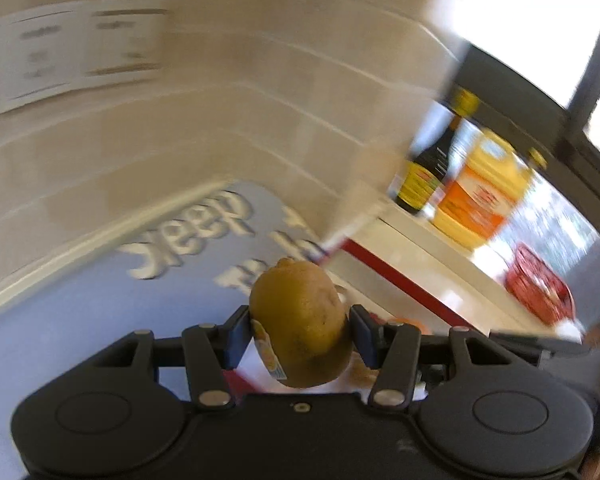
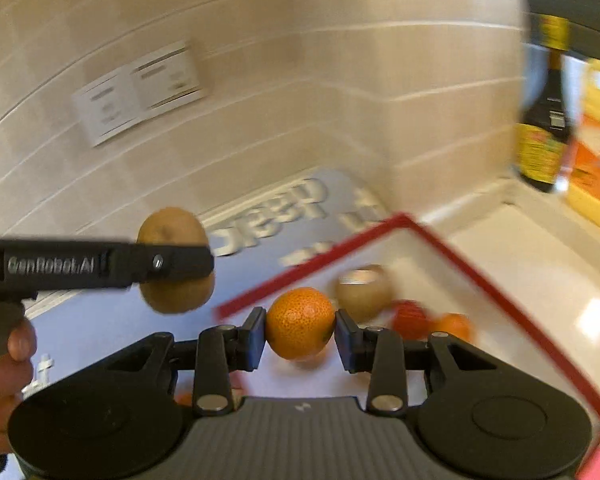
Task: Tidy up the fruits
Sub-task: 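Lower the kiwi and tangerine into the white box and open both grippers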
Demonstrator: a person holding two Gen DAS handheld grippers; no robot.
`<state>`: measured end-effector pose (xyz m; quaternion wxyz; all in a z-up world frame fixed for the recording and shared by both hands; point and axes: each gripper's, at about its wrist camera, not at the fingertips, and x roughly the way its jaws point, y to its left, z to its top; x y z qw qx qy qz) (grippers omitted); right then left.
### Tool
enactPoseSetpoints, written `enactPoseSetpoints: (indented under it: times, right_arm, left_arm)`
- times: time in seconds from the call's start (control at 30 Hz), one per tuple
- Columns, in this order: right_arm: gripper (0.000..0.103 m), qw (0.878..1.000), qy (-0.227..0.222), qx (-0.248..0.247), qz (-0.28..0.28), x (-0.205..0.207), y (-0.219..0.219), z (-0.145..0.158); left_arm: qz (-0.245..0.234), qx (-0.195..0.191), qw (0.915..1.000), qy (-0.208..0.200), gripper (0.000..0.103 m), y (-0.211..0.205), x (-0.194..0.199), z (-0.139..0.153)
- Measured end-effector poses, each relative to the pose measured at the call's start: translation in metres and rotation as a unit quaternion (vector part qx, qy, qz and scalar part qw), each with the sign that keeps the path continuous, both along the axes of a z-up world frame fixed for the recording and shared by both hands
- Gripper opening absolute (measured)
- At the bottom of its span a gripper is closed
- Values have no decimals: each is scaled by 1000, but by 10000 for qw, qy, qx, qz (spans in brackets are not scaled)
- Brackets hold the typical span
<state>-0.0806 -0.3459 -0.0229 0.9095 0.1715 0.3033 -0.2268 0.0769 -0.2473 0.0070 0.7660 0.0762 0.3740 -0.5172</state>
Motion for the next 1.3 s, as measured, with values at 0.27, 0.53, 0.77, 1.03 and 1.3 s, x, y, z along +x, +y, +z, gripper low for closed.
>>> enactPoseSetpoints:
  times: [0.27,0.53,0.77,1.03,1.3]
  right_arm:
    - [39,9940,99,218,-1068,-54,-63,-15]
    - [39,9863,275,540,-1535,-86,-89,-35]
    - [39,9789,470,901,-1775,-85,-101,-51]
    - [39,9757,710,973,-1829,-70,-107,-65]
    - [39,9723,769,1127,-1898,-66,-110,-77]
  left_arm:
    - [-1158,426,9924,34,64,-59,-59,-28]
    - [-1876,838,9787,-20,64,-90,-97,-62]
    - [-2157,1131,9699,-23,63,-103,-116,-88]
    - [-2193,1098,9694,-87,58,-109,-121,-95]
    - [-2201,1047,9698,-52,58,-107,-118,-96]
